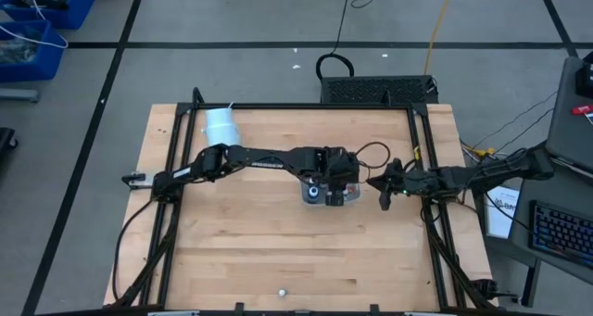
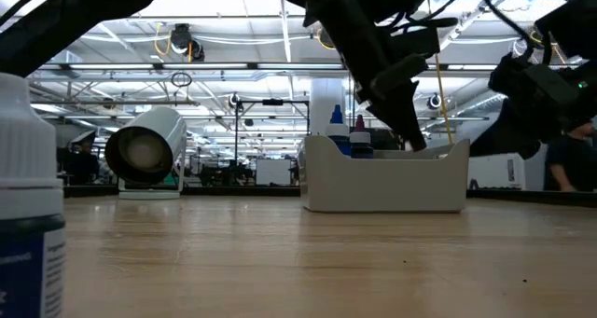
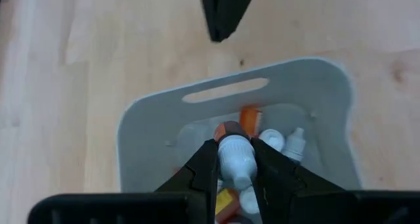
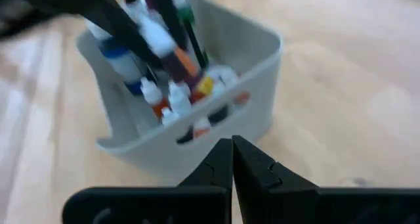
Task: Pick & Place food coloring
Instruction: Put the small dark orange food coloring bottle into the bin
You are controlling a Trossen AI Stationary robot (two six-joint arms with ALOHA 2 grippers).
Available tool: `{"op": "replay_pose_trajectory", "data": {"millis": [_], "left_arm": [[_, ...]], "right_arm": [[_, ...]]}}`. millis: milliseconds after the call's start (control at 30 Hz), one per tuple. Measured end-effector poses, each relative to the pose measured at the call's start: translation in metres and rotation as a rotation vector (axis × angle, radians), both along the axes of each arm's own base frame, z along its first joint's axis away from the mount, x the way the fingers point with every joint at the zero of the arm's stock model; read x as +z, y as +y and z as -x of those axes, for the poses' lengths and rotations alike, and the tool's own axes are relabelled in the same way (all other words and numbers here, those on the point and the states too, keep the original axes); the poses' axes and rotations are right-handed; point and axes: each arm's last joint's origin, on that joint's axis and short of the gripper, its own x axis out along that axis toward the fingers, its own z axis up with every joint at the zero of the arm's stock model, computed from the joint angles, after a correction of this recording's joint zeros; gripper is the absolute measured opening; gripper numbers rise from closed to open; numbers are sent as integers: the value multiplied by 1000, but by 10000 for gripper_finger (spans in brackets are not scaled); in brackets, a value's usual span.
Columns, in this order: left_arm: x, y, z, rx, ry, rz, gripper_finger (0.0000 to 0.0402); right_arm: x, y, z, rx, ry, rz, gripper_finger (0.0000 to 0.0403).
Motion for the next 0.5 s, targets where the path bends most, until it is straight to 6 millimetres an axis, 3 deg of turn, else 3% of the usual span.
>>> {"op": "replay_pose_trajectory", "data": {"millis": [500], "left_arm": [[17,-9,7,0,-8,-19,73]], "right_arm": [[-12,5,-17,30,53,23,0]]}}
